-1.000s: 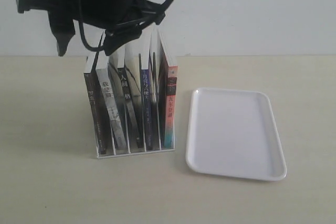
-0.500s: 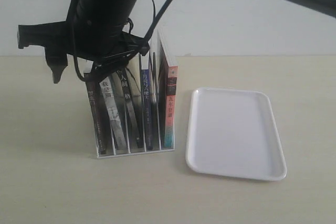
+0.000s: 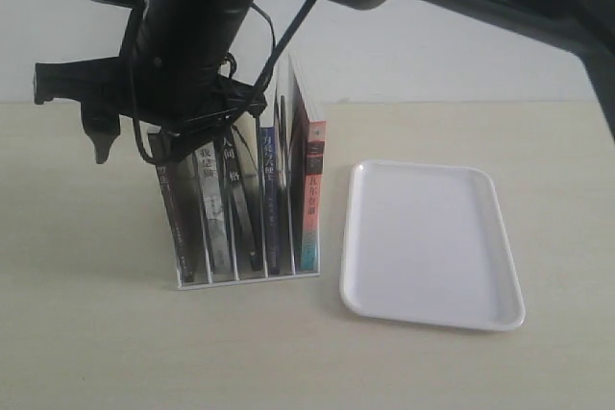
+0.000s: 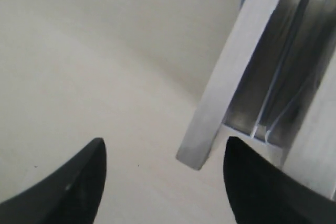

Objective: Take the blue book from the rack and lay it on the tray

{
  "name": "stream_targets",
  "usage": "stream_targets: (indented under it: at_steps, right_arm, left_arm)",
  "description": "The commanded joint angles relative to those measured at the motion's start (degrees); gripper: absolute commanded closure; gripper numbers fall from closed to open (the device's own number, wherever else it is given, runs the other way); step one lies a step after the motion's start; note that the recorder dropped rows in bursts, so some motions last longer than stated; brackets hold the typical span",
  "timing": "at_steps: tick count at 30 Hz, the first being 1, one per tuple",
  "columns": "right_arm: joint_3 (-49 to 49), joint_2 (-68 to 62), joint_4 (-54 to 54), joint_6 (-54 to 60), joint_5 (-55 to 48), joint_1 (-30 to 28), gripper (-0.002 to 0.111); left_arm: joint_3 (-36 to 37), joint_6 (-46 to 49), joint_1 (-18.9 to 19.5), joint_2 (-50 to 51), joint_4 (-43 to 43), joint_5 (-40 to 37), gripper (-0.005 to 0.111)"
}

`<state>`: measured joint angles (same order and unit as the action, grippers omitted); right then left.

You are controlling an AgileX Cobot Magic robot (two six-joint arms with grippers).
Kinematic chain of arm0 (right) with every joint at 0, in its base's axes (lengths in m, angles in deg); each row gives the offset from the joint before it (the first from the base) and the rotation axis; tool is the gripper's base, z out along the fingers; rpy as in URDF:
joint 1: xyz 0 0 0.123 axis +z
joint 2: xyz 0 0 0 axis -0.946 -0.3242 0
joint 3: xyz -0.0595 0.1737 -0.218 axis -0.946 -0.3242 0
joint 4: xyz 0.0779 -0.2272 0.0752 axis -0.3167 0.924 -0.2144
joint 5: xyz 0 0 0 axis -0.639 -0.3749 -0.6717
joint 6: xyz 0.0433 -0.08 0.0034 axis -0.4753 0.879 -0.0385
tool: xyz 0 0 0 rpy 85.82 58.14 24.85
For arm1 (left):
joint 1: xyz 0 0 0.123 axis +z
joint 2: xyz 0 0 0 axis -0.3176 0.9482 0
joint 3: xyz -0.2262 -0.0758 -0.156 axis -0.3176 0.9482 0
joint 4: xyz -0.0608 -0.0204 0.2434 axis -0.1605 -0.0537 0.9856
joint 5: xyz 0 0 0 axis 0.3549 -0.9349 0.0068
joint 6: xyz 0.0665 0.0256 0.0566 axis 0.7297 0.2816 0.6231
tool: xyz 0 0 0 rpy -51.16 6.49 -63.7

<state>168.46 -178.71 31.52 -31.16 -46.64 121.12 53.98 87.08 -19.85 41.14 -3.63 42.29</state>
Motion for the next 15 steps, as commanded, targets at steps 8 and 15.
stream_targets:
  at_steps: [8, 15]
  right_arm:
    - [0.1, 0.4, 7.7, -4.1, 3.0, -0.2, 0.076]
    - [0.1, 0.4, 8.2, -4.7, 3.8, -0.2, 0.06]
  left_arm:
    - [-0.2, 0.1, 0.1, -0.2, -0.1, 0.9, 0.102]
    - [-0.2, 0.1, 0.1, -0.2, -0.1, 0.9, 0.102]
